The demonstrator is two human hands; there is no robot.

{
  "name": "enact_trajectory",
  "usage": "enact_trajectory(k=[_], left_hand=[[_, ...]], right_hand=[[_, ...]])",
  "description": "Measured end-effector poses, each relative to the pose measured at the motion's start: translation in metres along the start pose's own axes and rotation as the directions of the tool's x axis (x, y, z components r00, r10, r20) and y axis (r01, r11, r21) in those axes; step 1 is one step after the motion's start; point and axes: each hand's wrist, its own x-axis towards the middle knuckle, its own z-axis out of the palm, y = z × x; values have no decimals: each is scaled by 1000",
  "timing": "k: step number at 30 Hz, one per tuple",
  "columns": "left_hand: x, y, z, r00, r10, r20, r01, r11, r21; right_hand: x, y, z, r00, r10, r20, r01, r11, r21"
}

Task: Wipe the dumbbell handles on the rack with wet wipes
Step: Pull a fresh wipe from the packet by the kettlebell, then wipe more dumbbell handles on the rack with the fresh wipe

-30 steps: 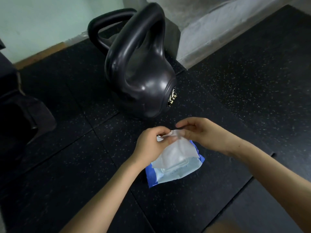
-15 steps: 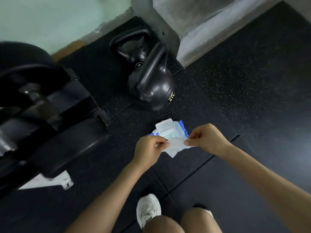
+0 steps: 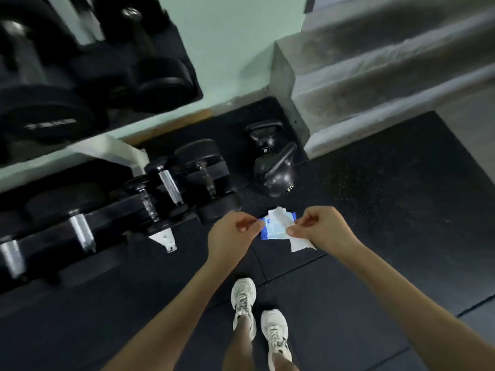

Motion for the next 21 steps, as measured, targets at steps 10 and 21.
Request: enact_trajectory(k=[10,21], left_hand=[[-137,13,-144,967,-239,-88,141,790,-597],[-214,-135,-346,876,-432,-213,128,635,-761]], right_hand=[[-113,-129,104,955,-285,82,292,951,-100],[-189,-263,340,826,-400,396,475,873,-108]])
